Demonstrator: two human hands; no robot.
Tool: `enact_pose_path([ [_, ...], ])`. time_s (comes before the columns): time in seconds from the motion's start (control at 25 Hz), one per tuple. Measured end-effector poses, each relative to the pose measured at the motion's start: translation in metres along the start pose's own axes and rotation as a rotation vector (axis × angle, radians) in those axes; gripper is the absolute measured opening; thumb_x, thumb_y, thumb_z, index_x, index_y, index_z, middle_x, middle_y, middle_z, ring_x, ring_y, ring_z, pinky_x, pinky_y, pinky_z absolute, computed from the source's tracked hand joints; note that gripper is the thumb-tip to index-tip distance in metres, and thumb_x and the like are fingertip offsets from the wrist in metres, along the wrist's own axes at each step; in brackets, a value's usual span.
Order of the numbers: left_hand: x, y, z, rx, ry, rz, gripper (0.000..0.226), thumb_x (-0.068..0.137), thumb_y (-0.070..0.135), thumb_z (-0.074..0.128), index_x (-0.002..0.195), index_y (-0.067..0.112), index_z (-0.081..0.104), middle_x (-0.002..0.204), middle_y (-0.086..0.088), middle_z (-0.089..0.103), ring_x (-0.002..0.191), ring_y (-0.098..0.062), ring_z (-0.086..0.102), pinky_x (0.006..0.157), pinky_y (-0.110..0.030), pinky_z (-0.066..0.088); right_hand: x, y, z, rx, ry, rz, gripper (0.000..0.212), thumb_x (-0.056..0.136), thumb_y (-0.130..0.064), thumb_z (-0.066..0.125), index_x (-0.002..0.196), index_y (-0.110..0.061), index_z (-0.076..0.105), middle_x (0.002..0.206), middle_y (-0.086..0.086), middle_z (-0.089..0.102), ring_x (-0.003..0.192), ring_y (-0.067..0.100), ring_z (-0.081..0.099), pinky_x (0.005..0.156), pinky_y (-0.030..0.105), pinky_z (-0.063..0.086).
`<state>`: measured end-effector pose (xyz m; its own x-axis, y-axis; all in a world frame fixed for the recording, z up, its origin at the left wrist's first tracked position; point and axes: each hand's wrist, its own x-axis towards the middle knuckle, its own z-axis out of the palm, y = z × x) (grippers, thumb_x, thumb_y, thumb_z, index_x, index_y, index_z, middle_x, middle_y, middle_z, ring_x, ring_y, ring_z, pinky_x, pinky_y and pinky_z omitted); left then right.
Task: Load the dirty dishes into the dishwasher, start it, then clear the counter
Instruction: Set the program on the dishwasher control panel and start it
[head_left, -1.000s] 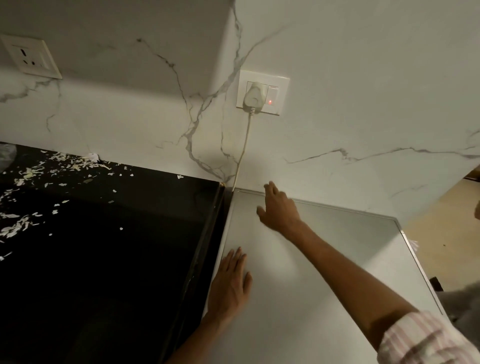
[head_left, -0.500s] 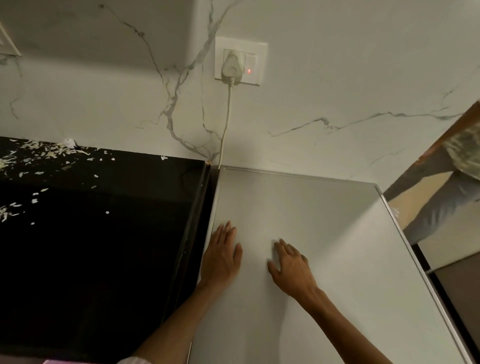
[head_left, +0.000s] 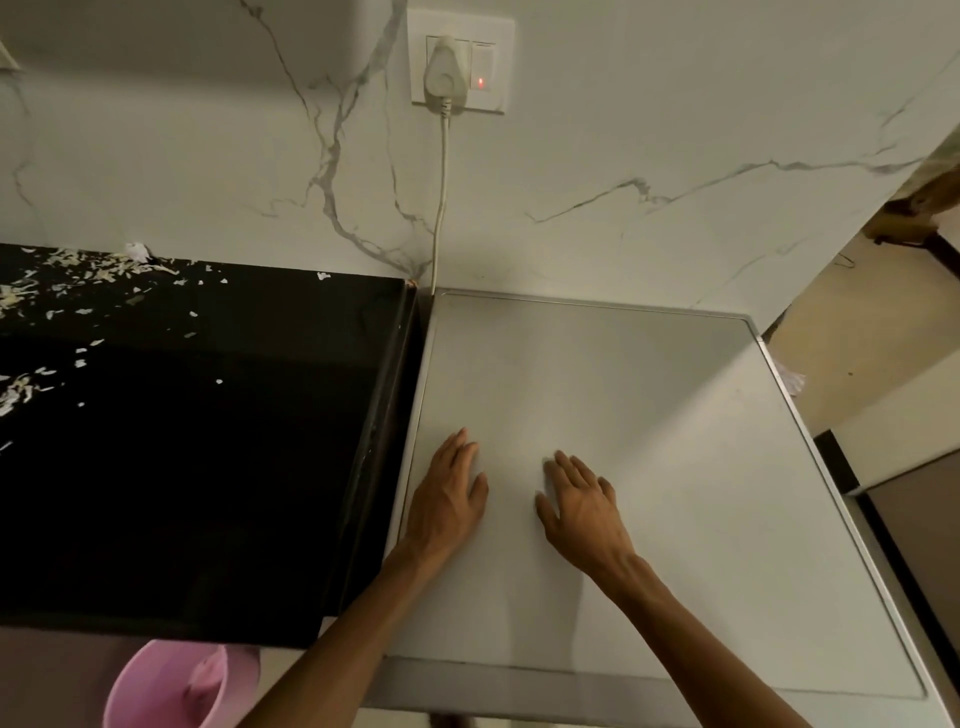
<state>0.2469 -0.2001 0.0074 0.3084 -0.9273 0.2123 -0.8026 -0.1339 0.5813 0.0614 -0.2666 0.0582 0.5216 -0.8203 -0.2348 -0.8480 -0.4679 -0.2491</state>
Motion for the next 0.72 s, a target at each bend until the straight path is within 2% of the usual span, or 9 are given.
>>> enact_pose_path([
  [0.16, -0.034, 0.013, 0.000, 0.021, 0.013, 0.029, 0.039, 0.091, 0.019, 0.062, 0.126, 0.002, 0.060, 0.140, -0.015, 0.052, 0.130, -0.027, 0.050, 0.107, -0.030, 0.034, -0.019, 0.011, 0.003, 0.021, 0.040, -0.038, 0.054, 0.103, -0.038, 0.033, 0.152, -0.016, 0.025, 0.162, 0.005, 0.014, 0.150, 0.022, 0.009, 0.120, 0.044, 0.014],
  [0.24, -0.055, 0.019, -0.002, 0.017, 0.046, 0.042, 0.038, 0.092, 0.027, 0.052, 0.119, 0.002, 0.065, 0.134, -0.015, 0.058, 0.125, -0.028, 0.055, 0.106, -0.034, 0.041, -0.033, 0.022, 0.006, 0.023, 0.054, -0.062, 0.052, 0.103, -0.037, 0.034, 0.150, -0.017, 0.029, 0.162, 0.005, 0.017, 0.150, 0.023, 0.010, 0.120, 0.044, 0.014],
  [0.32, -0.074, 0.020, -0.007, 0.023, 0.089, 0.049, 0.043, 0.091, 0.031, 0.045, 0.115, 0.003, 0.067, 0.131, -0.013, 0.060, 0.123, -0.025, 0.057, 0.105, -0.031, 0.044, -0.047, 0.033, 0.011, 0.029, 0.072, -0.084, 0.051, 0.103, -0.036, 0.035, 0.150, -0.017, 0.032, 0.161, 0.006, 0.020, 0.149, 0.023, 0.013, 0.120, 0.044, 0.014],
  [0.4, -0.091, 0.017, -0.011, 0.029, 0.122, 0.034, 0.040, 0.092, 0.030, 0.046, 0.115, 0.005, 0.068, 0.131, -0.009, 0.060, 0.124, -0.021, 0.055, 0.107, -0.025, 0.040, -0.061, 0.042, 0.016, 0.039, 0.089, -0.103, 0.051, 0.103, -0.037, 0.032, 0.150, -0.016, 0.033, 0.160, 0.006, 0.022, 0.149, 0.024, 0.014, 0.120, 0.045, 0.012],
  [0.56, -0.128, 0.020, -0.012, -0.016, 0.141, -0.038, 0.036, 0.096, 0.026, 0.052, 0.126, 0.010, 0.063, 0.141, -0.001, 0.053, 0.134, -0.012, 0.044, 0.110, -0.028, 0.039, -0.094, 0.054, 0.029, 0.053, 0.115, -0.142, 0.066, 0.096, -0.046, 0.013, 0.149, -0.013, 0.036, 0.159, 0.007, 0.026, 0.149, 0.025, 0.016, 0.121, 0.046, 0.010],
  [0.72, -0.133, 0.026, -0.014, -0.022, 0.117, -0.118, 0.035, 0.098, 0.026, 0.053, 0.132, 0.016, 0.058, 0.145, 0.005, 0.049, 0.138, -0.006, 0.037, 0.112, -0.025, 0.035, -0.123, 0.061, 0.047, 0.088, 0.212, -0.158, 0.059, 0.098, -0.041, 0.023, 0.142, -0.010, 0.046, 0.153, 0.011, 0.038, 0.145, 0.028, 0.027, 0.119, 0.049, 0.016],
])
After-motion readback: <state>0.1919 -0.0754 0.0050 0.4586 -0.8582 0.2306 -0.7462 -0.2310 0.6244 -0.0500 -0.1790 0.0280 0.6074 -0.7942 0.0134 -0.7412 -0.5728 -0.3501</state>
